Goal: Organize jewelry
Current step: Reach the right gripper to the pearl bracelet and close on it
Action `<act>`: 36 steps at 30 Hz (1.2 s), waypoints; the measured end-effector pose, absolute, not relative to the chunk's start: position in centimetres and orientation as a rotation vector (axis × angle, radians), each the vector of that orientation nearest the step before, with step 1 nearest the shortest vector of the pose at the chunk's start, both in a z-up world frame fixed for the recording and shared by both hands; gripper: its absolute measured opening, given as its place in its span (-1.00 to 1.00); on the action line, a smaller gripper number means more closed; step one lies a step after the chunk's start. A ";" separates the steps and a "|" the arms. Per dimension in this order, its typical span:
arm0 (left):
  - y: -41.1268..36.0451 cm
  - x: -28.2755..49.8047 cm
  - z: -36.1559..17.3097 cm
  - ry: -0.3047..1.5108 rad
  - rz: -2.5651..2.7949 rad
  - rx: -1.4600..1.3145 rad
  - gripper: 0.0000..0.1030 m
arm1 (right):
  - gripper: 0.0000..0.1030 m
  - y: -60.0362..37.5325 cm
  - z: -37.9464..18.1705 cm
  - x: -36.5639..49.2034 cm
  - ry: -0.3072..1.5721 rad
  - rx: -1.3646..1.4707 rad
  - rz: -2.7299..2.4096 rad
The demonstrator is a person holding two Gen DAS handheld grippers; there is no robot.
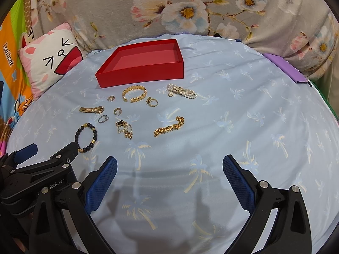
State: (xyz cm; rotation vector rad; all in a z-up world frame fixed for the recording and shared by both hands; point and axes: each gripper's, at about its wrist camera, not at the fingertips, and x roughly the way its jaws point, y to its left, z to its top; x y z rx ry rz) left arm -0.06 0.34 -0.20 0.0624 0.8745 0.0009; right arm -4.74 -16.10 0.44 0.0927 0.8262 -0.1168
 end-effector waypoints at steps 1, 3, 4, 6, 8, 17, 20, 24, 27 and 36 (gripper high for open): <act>0.3 0.0 -0.2 0.875 0.000 0.062 0.90 | 0.90 -16.0 0.5 -4.7 0.827 0.093 -0.117; 0.3 0.0 -0.2 0.877 0.000 0.062 0.90 | 0.90 -16.1 0.4 -4.7 0.826 0.091 -0.117; 0.3 -0.1 -0.3 0.877 0.000 0.062 0.90 | 0.90 -16.1 0.4 -4.7 0.826 0.092 -0.117; 0.3 -0.1 -0.4 0.879 0.000 0.062 0.90 | 0.90 -16.1 0.4 -4.7 0.826 0.093 -0.116; 0.3 -0.1 -0.4 0.879 -0.001 0.061 0.90 | 0.90 -16.1 0.4 -4.7 0.826 0.092 -0.116; 0.6 0.2 -1.4 0.911 -0.046 0.029 0.90 | 0.90 -16.2 -0.3 -4.4 0.832 0.099 -0.113; 1.5 0.6 -1.9 0.930 -0.040 0.008 0.90 | 0.90 -16.6 -0.8 -4.4 0.838 0.109 -0.108; 3.0 1.1 -2.5 0.955 -0.017 -0.032 0.90 | 0.90 -17.3 -1.3 -4.0 0.849 0.119 -0.105; 3.6 1.4 -2.8 0.961 0.006 -0.036 0.90 | 0.90 -17.7 -1.7 -3.5 0.859 0.126 -0.101; 2.5 3.2 -2.8 0.964 0.004 -0.010 0.90 | 0.90 -18.8 -1.8 -0.6 0.839 0.105 -0.087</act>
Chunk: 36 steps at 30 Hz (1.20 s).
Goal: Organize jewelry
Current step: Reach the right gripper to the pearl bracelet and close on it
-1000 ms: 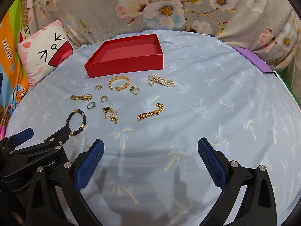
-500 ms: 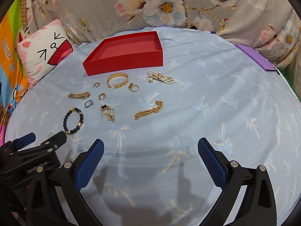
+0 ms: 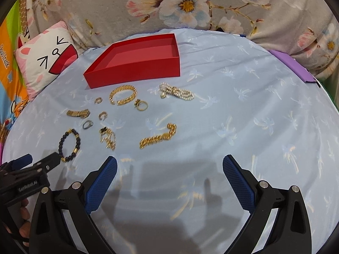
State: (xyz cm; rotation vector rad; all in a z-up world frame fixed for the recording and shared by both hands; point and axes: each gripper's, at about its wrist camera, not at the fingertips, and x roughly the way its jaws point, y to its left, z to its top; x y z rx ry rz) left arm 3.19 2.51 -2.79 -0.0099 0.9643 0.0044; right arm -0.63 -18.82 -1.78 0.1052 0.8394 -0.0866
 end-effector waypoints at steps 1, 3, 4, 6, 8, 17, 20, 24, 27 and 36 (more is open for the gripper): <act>2.2 3.4 -2.8 0.963 0.006 0.000 0.90 | 0.90 -19.0 -1.7 -0.1 0.834 0.102 -0.085; 1.6 3.8 -2.8 0.960 0.007 0.022 0.90 | 0.90 -19.3 -1.7 1.0 0.828 0.096 -0.079; 1.4 4.0 -2.8 0.959 0.005 0.030 0.90 | 0.90 -19.5 -1.7 1.6 0.822 0.087 -0.077; 1.2 4.3 -2.8 0.957 0.003 0.032 0.90 | 0.90 -19.8 -1.7 2.8 0.815 0.072 -0.064; 1.2 4.7 -2.9 0.959 0.014 0.026 0.90 | 0.86 -20.2 -2.0 4.2 0.812 0.067 -0.042; 2.4 6.3 -3.6 0.980 0.027 -0.005 0.90 | 0.46 -21.7 -3.4 10.6 0.829 0.044 0.032; 2.4 6.5 -3.8 0.982 0.018 0.000 0.90 | 0.31 -21.9 -3.6 12.0 0.826 0.025 0.046; 2.4 6.6 -4.1 0.989 -0.006 -0.003 0.90 | 0.10 -22.0 -4.2 13.5 0.847 0.009 0.064; 2.4 6.5 -4.3 0.989 -0.018 0.003 0.90 | -0.03 -22.2 -4.6 14.1 0.864 0.033 0.102; 2.4 6.1 -5.0 1.000 -0.034 0.004 0.90 | -0.64 -22.1 -4.6 12.5 0.886 0.064 0.093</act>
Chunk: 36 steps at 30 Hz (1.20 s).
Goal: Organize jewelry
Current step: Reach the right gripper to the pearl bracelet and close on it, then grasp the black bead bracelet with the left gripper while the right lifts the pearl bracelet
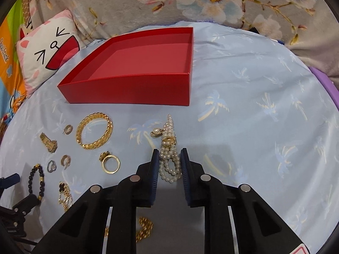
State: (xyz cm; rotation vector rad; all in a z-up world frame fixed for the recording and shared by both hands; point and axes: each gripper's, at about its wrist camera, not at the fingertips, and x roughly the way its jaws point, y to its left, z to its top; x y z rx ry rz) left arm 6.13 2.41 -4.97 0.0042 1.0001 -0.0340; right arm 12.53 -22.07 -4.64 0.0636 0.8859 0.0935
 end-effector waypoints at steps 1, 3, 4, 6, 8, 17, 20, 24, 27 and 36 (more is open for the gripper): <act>2.5 6.1 -5.1 1.002 -0.035 0.003 0.90 | -0.64 -22.2 -4.6 12.1 0.885 0.075 0.090; 2.7 6.1 -5.2 1.005 -0.036 -0.012 0.90 | -0.67 -22.6 -4.2 10.8 0.872 0.107 0.086; 2.8 6.1 -5.1 1.004 -0.036 -0.020 0.90 | -0.67 -22.7 -3.9 10.2 0.866 0.122 0.084; 3.4 6.1 -4.8 0.990 -0.030 -0.040 0.90 | -0.67 -23.0 -3.4 8.9 0.857 0.149 0.085; 4.1 6.1 -4.5 0.978 -0.023 -0.053 0.89 | -0.67 -23.1 -2.9 7.6 0.849 0.164 0.084; 4.2 7.0 -5.3 0.958 -0.002 -0.002 0.55 | -0.95 -22.2 -1.9 4.0 0.851 0.207 0.101; 3.7 6.9 -5.3 0.940 -0.013 0.018 0.43 | -0.95 -21.5 -2.1 3.5 0.863 0.166 0.083; 3.3 6.8 -5.2 0.924 -0.029 0.028 0.19 | -0.82 -22.2 -2.5 3.4 0.874 0.183 0.045; 3.0 6.7 -5.1 0.915 -0.040 0.033 0.06 | -0.29 -22.8 -2.6 3.7 0.876 0.183 0.019; 2.9 6.5 -5.1 0.900 -0.050 0.031 -0.39 | -0.52 -22.1 -4.5 6.6 0.929 0.194 0.028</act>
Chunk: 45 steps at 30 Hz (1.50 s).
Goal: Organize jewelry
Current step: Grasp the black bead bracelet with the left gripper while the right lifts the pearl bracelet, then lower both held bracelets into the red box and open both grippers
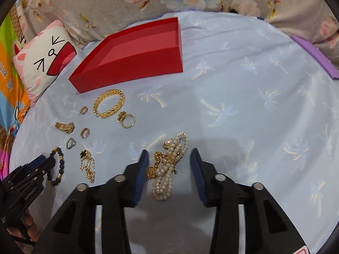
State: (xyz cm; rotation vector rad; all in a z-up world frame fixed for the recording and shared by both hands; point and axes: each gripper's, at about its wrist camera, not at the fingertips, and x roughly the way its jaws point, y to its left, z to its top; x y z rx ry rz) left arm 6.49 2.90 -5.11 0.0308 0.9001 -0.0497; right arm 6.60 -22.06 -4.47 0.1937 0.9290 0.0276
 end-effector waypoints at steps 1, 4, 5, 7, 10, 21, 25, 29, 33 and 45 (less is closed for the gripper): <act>3.0 6.5 -5.1 0.901 -0.057 0.026 -0.44 | -0.67 -22.1 -4.6 6.7 0.939 0.202 0.036; 3.4 6.5 -5.0 0.904 -0.080 -0.004 -0.83 | -0.74 -22.6 -4.6 6.4 0.935 0.240 0.049; 3.5 6.6 -4.9 0.908 -0.089 -0.019 -0.85 | -0.74 -22.6 -4.5 6.1 0.930 0.238 0.047; 3.7 6.6 -4.9 0.913 -0.107 -0.041 -0.86 | -0.74 -22.7 -4.1 5.6 0.916 0.245 0.048; 3.8 6.4 -4.8 0.920 -0.127 -0.070 -0.86 | -0.74 -22.9 -3.2 4.8 0.889 0.253 0.046; 3.3 4.3 0.3 0.861 -0.222 -0.125 -0.87 | -0.74 -23.0 2.8 1.5 0.752 0.266 0.077; 2.4 4.3 3.9 0.797 -0.269 -0.109 -0.87 | -0.75 -23.0 4.9 1.5 0.712 0.276 0.111; 1.7 6.0 7.6 0.729 -0.315 -0.107 -0.87 | -0.74 -22.8 6.8 3.5 0.678 0.251 0.141; 0.5 9.6 10.7 0.650 -0.323 -0.075 -0.86 | -0.74 -22.7 8.1 7.3 0.656 0.245 0.160; -2.0 27.5 11.1 0.652 -0.301 -0.074 -0.86 | -0.74 -22.0 7.1 25.5 0.729 0.265 0.172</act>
